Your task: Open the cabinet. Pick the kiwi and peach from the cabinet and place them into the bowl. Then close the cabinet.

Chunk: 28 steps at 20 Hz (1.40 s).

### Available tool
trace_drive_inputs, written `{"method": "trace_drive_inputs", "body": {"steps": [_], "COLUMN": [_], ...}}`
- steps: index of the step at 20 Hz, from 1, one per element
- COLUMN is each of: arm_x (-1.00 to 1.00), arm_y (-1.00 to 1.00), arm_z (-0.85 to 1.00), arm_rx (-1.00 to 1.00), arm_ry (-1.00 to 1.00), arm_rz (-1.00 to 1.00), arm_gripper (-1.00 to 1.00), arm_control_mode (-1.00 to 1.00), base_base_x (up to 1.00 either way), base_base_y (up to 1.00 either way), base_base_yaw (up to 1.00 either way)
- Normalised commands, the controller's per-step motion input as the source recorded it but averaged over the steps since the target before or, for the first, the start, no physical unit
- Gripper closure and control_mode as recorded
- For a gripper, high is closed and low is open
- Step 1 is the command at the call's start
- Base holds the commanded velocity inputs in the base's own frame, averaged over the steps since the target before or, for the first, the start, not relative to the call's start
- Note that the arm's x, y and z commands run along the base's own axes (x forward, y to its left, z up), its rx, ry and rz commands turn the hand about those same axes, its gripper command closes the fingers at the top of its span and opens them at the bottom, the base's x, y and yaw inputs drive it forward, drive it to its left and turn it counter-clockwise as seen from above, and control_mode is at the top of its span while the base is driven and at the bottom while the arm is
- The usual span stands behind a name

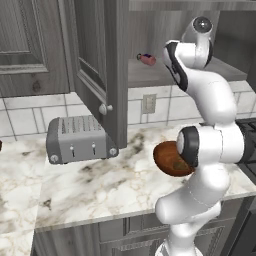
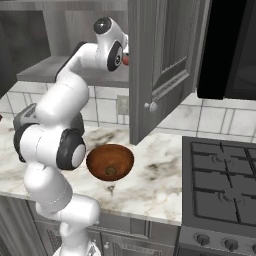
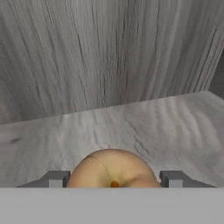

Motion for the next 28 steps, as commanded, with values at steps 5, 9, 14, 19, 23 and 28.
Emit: {"method": "trace_drive_inputs", "body": {"steps": [5,9,14,19,23,28], "arm_x": [-1.0,-1.0,-1.0,-1.0,-1.0,-0.22], "arm_y": [-0.01,0.11,0.33,0.44,0.26,0.01], "arm_z": [0.25,0.1,0.0,0.03,0.1,-0.15], "arm_rx": [0.0,0.0,-0.04,-0.04,-0.01,-0.01], "arm_ry": [-0.18,-0.09,0.0,0.07,0.22,0.08], "arm_rz": [0.0,0.02,0.06,0.08,0.1,0.02], "arm_gripper": [1.0,1.0,1.0,1.0,1.0,1.0], "arm_control_mode": [-1.0,-1.0,-1.0,-1.0,-1.0,-1.0], "base_base_x": [0.0,0.0,0.0,0.0,0.0,0.0], "base_base_y": [0.0,0.0,0.0,0.0,0.0,0.0], "base_base_yaw": [0.0,0.0,0.0,0.0,0.0,0.0]}}
